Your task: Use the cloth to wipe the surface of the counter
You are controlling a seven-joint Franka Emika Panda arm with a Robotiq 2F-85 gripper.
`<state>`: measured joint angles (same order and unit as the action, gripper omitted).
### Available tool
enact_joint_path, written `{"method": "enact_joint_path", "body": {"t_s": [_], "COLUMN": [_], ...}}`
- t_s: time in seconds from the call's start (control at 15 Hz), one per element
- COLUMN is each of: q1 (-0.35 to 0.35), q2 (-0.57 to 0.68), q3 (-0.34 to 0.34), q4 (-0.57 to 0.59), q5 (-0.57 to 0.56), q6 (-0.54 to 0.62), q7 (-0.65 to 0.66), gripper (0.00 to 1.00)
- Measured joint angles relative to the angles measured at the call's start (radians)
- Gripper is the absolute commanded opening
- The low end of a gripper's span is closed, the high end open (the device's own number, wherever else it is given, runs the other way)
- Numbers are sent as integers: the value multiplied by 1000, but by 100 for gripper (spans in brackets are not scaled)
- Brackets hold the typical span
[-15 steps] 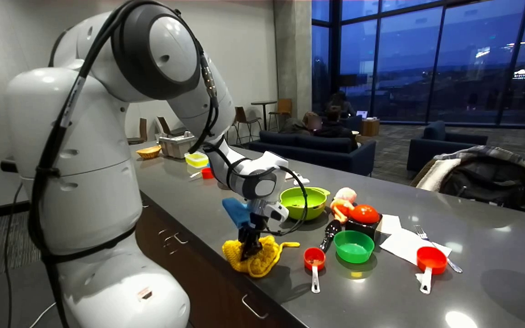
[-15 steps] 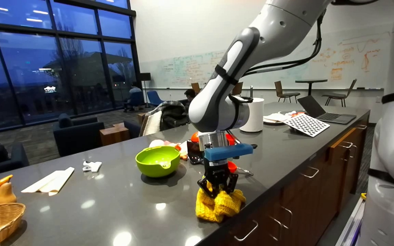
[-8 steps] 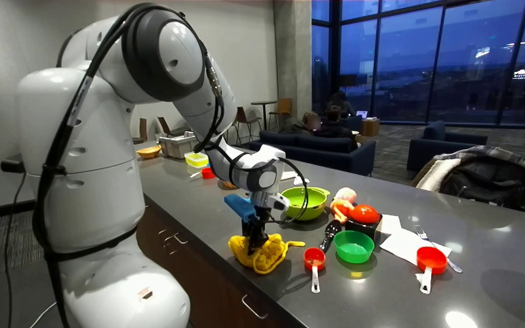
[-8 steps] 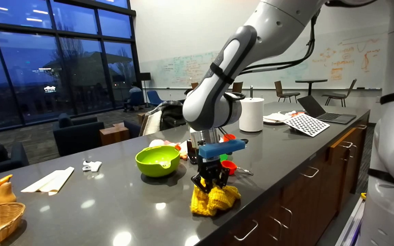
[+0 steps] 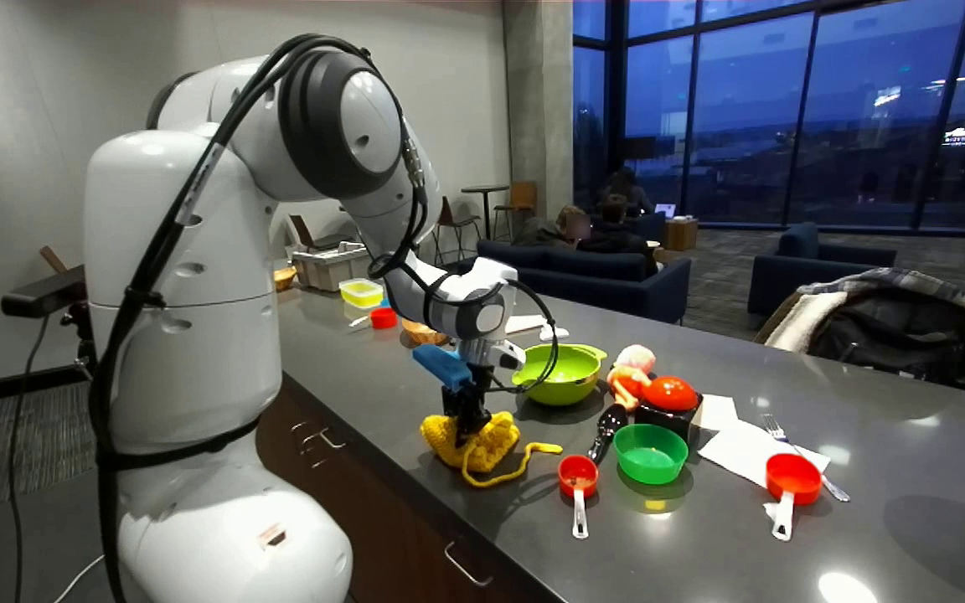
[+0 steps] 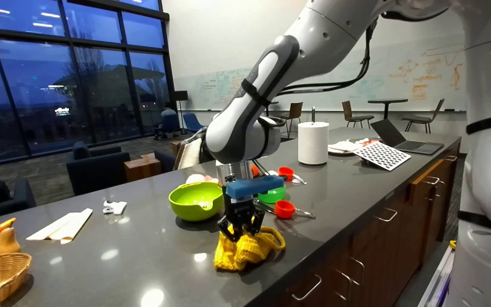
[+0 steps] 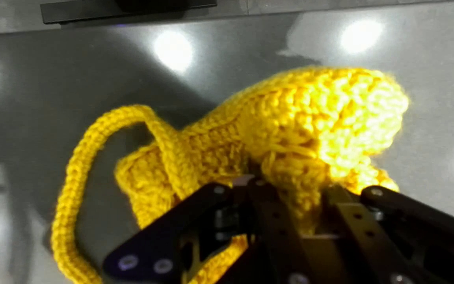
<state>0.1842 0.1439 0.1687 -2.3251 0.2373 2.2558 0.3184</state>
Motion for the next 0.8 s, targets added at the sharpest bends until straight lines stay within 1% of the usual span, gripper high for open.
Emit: {"method": "enact_joint_path", "body": {"t_s": [0.2, 0.27, 0.33, 0.4, 0.47, 0.53, 0.73, 0.8], "q1": [14, 17, 19, 20, 20, 20, 20, 20], "q2": [30, 37, 42, 47, 50, 50, 50, 50], "q3": [7, 8, 9, 9, 9, 9, 7, 7], "q4": [42, 52, 60, 66, 70, 72, 74, 74], "q5": [0, 0, 0, -2, -7, -15, -41, -48], "q6": [0, 0, 0, 0, 0, 0, 0, 0], "q7": [-2, -4, -7, -7, -7, -7, -6, -6], "gripper": [5, 10, 44, 43, 44, 48, 67, 75]}}
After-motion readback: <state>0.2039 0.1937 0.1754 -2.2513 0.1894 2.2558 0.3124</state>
